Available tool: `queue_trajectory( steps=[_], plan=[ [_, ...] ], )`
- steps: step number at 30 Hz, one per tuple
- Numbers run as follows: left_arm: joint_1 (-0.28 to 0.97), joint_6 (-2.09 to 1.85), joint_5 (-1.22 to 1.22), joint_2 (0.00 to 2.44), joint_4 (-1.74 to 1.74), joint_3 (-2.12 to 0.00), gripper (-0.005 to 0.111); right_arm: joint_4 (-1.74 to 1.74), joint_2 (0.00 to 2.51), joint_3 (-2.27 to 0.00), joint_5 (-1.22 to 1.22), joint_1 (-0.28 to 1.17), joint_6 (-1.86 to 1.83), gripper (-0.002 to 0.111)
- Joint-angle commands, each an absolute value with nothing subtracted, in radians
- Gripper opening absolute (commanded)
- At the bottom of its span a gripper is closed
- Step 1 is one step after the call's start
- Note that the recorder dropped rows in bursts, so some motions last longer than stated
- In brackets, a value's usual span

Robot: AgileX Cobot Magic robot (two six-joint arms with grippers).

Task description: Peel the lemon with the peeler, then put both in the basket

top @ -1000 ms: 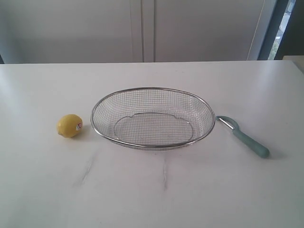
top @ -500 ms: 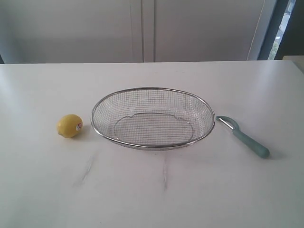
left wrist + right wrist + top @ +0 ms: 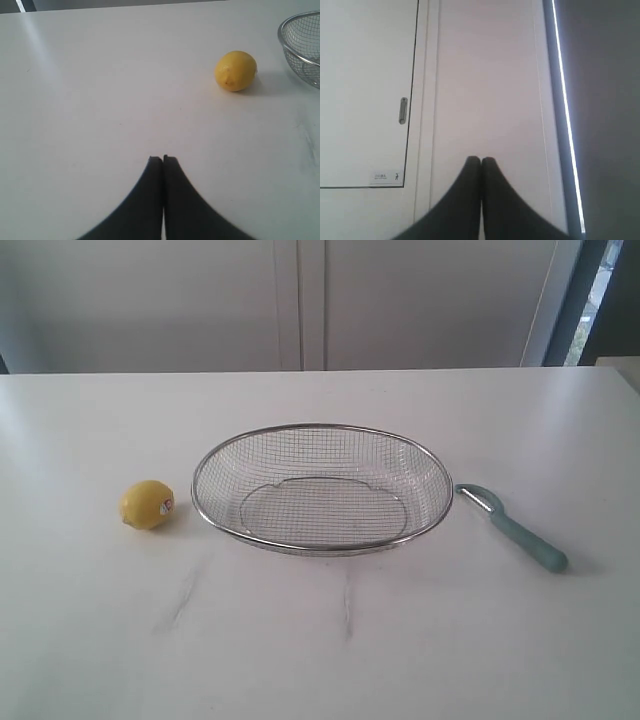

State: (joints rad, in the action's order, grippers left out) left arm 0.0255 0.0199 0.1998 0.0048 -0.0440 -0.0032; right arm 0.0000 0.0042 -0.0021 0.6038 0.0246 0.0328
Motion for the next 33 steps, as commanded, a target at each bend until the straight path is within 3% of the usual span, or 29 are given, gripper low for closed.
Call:
queue_trajectory(
  steps=[1, 16, 33],
  plan=[
    [0.024, 0.023, 0.204, 0.000, -0.054, 0.000, 0.000, 0.011, 0.000, -0.005, 0.633, 0.030, 0.028, 0.000],
    [0.024, 0.023, 0.204, 0.000, -0.054, 0.000, 0.000, 0.011, 0.003, -0.132, 0.633, 0.030, -0.049, 0.000],
    [0.024, 0.023, 0.204, 0.000, -0.054, 0.000, 0.000, 0.009, 0.199, -0.268, 0.580, 0.030, -0.041, 0.000]
  ],
)
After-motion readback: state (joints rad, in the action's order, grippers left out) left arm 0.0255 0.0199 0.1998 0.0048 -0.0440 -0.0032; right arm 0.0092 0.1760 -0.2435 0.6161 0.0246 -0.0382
